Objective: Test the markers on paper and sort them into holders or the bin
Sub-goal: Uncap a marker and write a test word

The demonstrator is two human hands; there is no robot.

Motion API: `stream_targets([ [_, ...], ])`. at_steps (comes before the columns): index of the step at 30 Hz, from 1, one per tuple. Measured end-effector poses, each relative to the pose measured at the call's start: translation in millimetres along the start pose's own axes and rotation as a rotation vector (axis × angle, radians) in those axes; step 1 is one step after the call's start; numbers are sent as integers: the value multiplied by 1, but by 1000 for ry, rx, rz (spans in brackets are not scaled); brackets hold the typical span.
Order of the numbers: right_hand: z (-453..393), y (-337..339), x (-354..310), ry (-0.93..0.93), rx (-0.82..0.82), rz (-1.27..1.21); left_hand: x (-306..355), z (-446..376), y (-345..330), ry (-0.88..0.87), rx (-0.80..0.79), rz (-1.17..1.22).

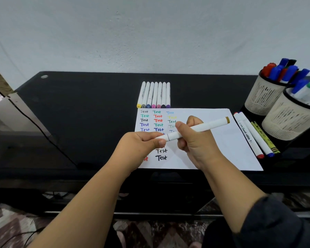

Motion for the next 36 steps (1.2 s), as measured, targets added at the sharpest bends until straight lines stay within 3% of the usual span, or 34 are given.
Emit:
stream_targets([
  [7, -2, 3, -2, -31, 100, 52, 1, -4, -4, -23, 68, -45],
  [12, -9, 32, -8, -8, 233, -96, -4, -11, 6, -24, 173, -140],
  [16, -10, 45, -15, 123, 201, 379, -6, -16, 14, -15, 204, -219],
  [21, -9, 32, -18, 508, -6, 1076, -9, -20, 17, -47, 225, -343],
  [25, -7, 27, -24, 703, -29, 1257, -7, -24, 14, -85, 226, -347],
  [30, -4, 41, -29, 549, 31, 1413, 2, -30, 2, -187, 190, -537],
  [36, -1, 87, -40, 270, 311, 1374, -15, -35, -25, -156, 13, -888],
])
Point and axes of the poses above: each hand's wrist, its own z-axis away from the middle knuckle, its own y-axis out of the back of the hand, x = y × z, the point moved 4 cm from there along -z, towards the middle knuckle, and after that the axes turned 2 degrees about x, right-handed, at the moved point
